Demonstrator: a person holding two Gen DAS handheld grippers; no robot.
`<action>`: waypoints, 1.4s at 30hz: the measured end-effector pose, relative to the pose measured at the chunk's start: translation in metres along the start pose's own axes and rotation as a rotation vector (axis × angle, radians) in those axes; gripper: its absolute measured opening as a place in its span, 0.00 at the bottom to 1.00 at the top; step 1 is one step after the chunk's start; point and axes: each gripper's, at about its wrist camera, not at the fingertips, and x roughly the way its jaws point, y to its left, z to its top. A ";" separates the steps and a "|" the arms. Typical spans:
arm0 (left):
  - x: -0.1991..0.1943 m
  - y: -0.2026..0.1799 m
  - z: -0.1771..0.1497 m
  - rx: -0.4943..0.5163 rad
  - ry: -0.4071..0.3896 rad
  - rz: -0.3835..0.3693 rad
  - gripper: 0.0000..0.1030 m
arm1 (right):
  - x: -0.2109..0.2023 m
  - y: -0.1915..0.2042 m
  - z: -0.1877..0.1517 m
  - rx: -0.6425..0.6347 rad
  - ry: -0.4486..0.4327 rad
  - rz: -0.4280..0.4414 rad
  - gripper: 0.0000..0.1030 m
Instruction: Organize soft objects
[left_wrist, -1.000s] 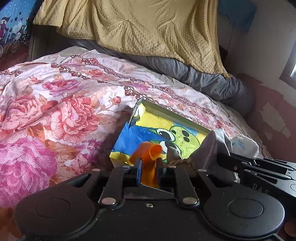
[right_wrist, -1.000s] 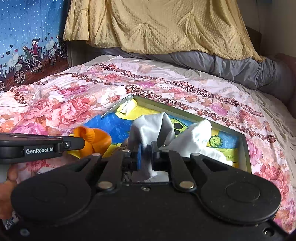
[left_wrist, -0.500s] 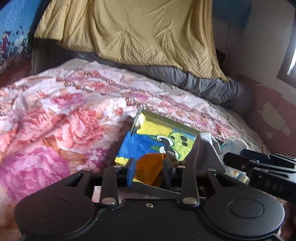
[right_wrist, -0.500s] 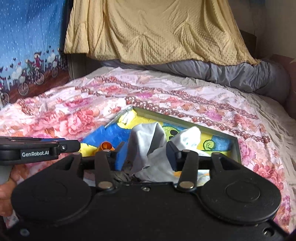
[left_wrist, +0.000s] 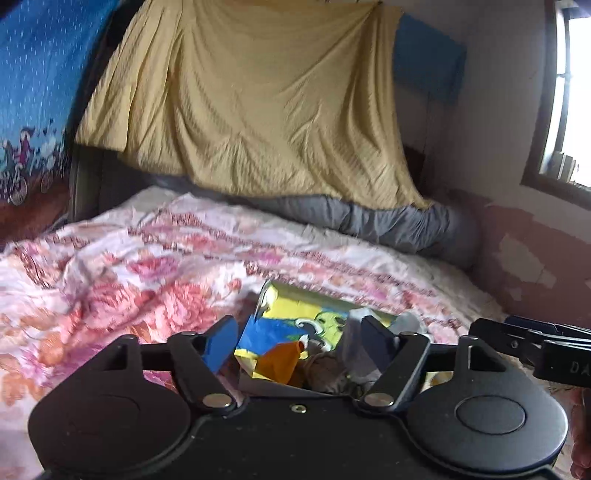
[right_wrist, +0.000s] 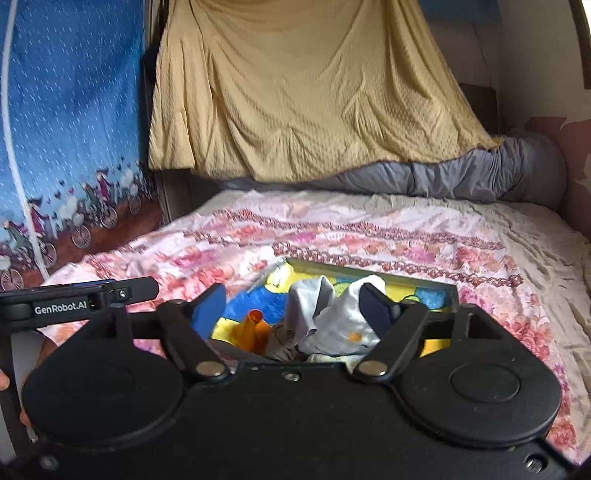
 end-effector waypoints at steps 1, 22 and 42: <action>-0.009 -0.002 0.001 0.002 -0.011 -0.006 0.81 | -0.010 0.000 0.000 0.001 -0.013 0.004 0.79; -0.156 -0.035 -0.041 0.085 -0.133 -0.096 0.99 | -0.150 0.005 -0.049 -0.042 -0.188 0.010 1.00; -0.166 -0.009 -0.101 0.134 -0.070 -0.068 0.99 | -0.159 0.020 -0.105 0.012 -0.144 -0.006 1.00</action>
